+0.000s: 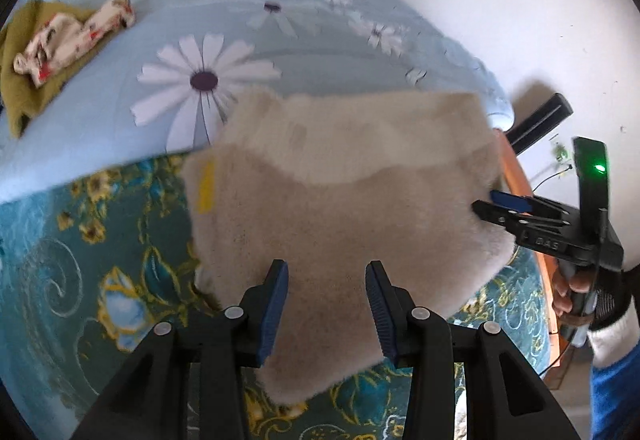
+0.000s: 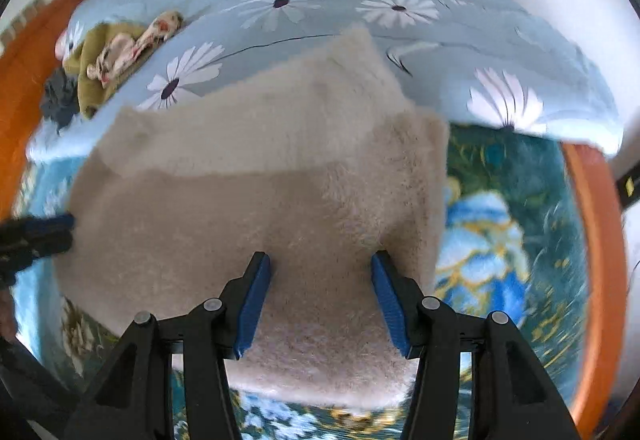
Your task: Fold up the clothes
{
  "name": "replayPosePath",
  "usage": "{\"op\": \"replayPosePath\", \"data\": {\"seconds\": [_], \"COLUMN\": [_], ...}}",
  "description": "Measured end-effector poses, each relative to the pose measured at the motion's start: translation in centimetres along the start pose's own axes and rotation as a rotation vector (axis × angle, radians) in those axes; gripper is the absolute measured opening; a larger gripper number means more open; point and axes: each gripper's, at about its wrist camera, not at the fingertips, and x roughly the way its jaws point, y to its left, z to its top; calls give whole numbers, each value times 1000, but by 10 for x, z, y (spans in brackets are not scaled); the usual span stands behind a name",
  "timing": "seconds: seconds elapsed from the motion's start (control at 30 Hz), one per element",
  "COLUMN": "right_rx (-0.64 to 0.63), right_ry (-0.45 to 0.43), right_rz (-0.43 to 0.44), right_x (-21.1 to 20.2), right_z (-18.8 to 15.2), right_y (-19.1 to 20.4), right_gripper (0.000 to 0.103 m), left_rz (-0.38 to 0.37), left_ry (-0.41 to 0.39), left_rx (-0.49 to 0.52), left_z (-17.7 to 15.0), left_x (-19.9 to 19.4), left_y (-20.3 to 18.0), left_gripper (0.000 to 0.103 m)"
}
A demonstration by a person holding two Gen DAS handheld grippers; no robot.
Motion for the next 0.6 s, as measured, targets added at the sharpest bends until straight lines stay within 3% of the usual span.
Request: {"op": "replayPosePath", "data": {"seconds": [0.13, 0.3, 0.5, 0.6], "right_rx": [60, 56, 80, 44], "right_ry": [-25, -22, -2, -60], "right_rz": [46, 33, 28, 20], "right_x": [8, 17, 11, -6], "right_z": [2, 11, 15, 30], "right_y": [-13, -7, -4, 7], "right_gripper": [55, 58, 58, 58], "left_rz": [17, 37, -1, -7], "left_ry": [57, 123, 52, 26], "left_rx": [4, 6, -43, -59], "left_z": [-1, -2, -9, -12], "left_x": [21, 44, 18, 8], "left_y": [2, 4, 15, 20], "left_gripper": [45, 46, 46, 46]}}
